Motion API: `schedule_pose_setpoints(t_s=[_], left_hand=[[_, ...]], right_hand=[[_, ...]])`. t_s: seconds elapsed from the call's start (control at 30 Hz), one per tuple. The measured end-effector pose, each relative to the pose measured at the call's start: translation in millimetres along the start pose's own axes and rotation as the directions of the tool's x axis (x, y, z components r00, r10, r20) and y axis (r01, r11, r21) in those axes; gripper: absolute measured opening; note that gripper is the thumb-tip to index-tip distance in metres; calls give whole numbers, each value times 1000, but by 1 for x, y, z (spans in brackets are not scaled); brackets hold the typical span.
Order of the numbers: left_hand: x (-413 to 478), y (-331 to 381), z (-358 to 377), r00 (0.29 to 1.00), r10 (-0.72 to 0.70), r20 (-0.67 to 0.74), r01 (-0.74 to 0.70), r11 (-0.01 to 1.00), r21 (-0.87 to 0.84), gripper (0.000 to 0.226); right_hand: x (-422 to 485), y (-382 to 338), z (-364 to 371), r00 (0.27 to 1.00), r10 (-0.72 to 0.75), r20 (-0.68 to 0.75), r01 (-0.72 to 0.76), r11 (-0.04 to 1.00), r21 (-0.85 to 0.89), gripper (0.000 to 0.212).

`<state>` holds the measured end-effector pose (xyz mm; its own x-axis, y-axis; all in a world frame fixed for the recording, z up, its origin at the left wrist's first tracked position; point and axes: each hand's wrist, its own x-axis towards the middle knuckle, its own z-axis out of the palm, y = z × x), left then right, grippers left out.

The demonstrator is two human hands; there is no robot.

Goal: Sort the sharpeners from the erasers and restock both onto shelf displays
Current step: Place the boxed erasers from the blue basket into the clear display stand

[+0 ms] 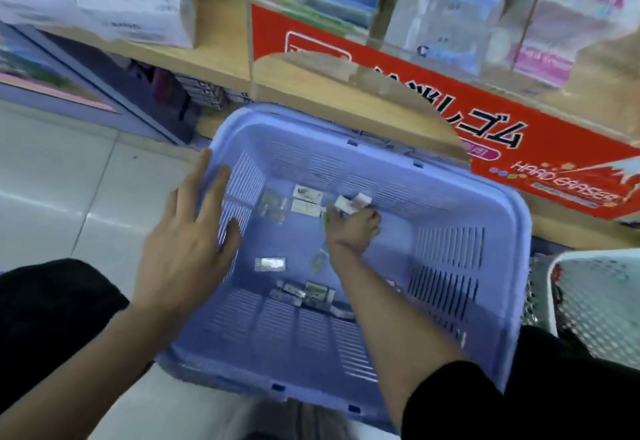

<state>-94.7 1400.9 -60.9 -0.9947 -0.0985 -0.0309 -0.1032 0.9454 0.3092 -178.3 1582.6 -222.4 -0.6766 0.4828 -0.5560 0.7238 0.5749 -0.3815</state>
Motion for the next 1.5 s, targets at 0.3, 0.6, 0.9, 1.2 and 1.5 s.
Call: schedule_pose_setpoints(t_s=[0.3,0.6,0.9,1.2,1.5], left_hand=[[1,3,-4,1000,-10,6,10,1000,-19,59],[-2,2,-4,1000,-26,10,26,999,-40,57],[-2,-1,-3,1000,9,-4,-10,998,-60,55],[-5,51,-18,989,88,120,-59,973,-225,37],[16,113,-74,877,1,480,337,710,-618,20]], right_hand=[[-8,-9,33,982,39,-184,-39,999,2,49],[-1,11,21,998,-26,-55,37,976,212,29],[-14,21,-28,979,34,199,-138,831,539,30],[-102,-14,-133,767,-405,497,31,798,601,31],[-168,-49,-228,642,-567,517,263,795,546,37]])
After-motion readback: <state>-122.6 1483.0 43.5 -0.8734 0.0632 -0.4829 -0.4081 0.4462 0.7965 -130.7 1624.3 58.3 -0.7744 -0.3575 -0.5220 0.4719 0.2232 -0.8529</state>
